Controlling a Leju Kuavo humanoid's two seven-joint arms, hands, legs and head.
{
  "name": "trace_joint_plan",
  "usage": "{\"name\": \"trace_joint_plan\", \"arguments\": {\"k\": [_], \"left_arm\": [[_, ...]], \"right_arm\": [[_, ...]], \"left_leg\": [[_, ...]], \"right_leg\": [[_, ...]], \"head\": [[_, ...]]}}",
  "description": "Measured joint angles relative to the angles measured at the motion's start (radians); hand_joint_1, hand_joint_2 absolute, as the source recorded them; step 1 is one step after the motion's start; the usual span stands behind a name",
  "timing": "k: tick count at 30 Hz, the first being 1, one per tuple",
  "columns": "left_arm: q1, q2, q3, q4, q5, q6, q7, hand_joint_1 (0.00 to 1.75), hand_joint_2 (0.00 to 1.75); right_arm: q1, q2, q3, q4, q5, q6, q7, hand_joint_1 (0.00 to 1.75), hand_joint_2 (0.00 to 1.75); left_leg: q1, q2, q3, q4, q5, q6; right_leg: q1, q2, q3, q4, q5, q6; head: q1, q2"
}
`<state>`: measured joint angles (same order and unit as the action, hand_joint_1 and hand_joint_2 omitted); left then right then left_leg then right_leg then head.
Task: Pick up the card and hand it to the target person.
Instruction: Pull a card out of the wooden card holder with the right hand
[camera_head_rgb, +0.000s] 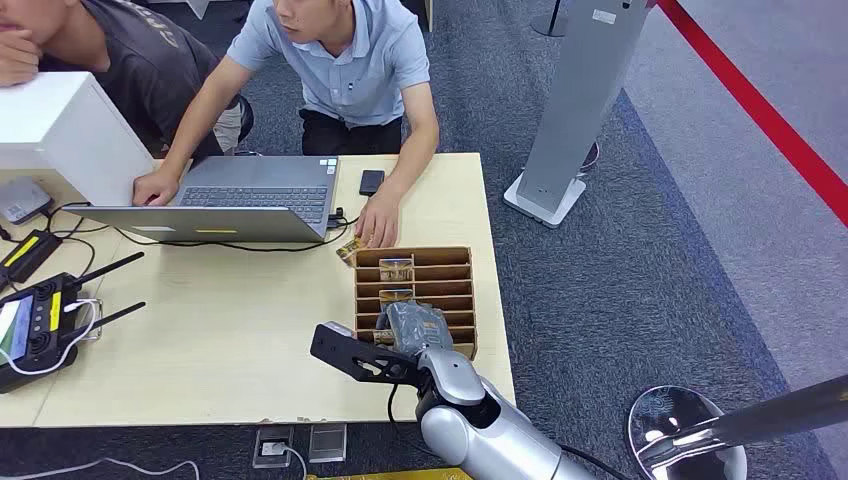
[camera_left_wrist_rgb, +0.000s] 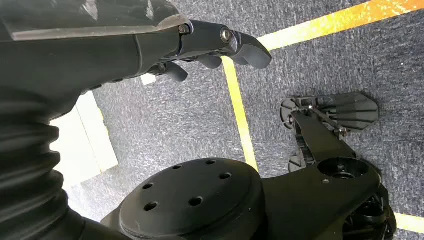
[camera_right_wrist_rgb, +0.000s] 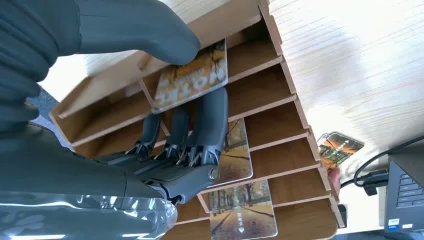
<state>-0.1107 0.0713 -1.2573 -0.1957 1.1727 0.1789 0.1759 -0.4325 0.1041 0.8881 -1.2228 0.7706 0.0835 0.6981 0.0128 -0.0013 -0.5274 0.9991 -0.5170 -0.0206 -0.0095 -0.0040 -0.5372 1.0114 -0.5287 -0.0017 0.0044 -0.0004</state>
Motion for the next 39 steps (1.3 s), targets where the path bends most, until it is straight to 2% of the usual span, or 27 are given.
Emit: {"name": "trace_joint_plan", "arguments": {"k": [12, 17, 25, 28, 32, 39], "left_arm": [[0.000, 0.000, 0.000, 0.000, 0.000, 0.000, 0.000, 0.00, 1.75], [0.000, 0.000, 0.000, 0.000, 0.000, 0.000, 0.000, 0.00, 1.75], [0.000, 0.000, 0.000, 0.000, 0.000, 0.000, 0.000, 0.00, 1.75], [0.000, 0.000, 0.000, 0.000, 0.003, 0.000, 0.000, 0.00, 1.75], [0.000, 0.000, 0.001, 0.000, 0.041, -0.001, -0.021, 0.00, 1.75], [0.001, 0.000, 0.005, 0.000, 0.072, 0.002, -0.054, 0.00, 1.75]], "right_arm": [[-0.001, 0.000, 0.002, 0.005, 0.000, 0.000, 0.000, 0.98, 1.75], [-0.002, 0.000, 0.003, 0.006, -0.003, -0.001, 0.000, 1.29, 1.75], [-0.003, 0.000, 0.005, 0.010, -0.015, -0.002, 0.000, 1.38, 1.75], [-0.003, 0.000, 0.006, 0.011, -0.015, -0.003, 0.000, 1.49, 1.75], [-0.003, 0.000, 0.006, 0.011, -0.009, -0.003, 0.000, 1.75, 1.75], [-0.002, -0.003, 0.006, 0.011, -0.008, -0.009, 0.000, 1.75, 1.75]], "left_leg": [[0.000, 0.000, 0.000, 0.000, 0.000, 0.000], [0.000, 0.000, 0.000, 0.000, 0.000, 0.000], [0.000, 0.000, 0.000, 0.000, 0.000, 0.000], [0.000, 0.000, 0.000, 0.000, 0.000, 0.000], [0.000, 0.000, 0.000, 0.000, 0.000, 0.000], [0.000, 0.000, 0.000, 0.000, 0.000, 0.000]], "right_leg": [[0.000, 0.000, 0.000, 0.000, 0.000, 0.000], [0.000, 0.000, 0.000, 0.000, 0.000, 0.000], [0.000, 0.000, 0.000, 0.000, 0.000, 0.000], [0.000, 0.000, 0.000, 0.000, 0.000, 0.000], [0.000, 0.000, 0.000, 0.000, 0.000, 0.000], [0.000, 0.000, 0.000, 0.000, 0.000, 0.000]], "head": [[0.000, 0.000], [0.000, 0.000], [0.000, 0.000], [0.000, 0.000], [0.000, 0.000], [0.000, 0.000]]}}
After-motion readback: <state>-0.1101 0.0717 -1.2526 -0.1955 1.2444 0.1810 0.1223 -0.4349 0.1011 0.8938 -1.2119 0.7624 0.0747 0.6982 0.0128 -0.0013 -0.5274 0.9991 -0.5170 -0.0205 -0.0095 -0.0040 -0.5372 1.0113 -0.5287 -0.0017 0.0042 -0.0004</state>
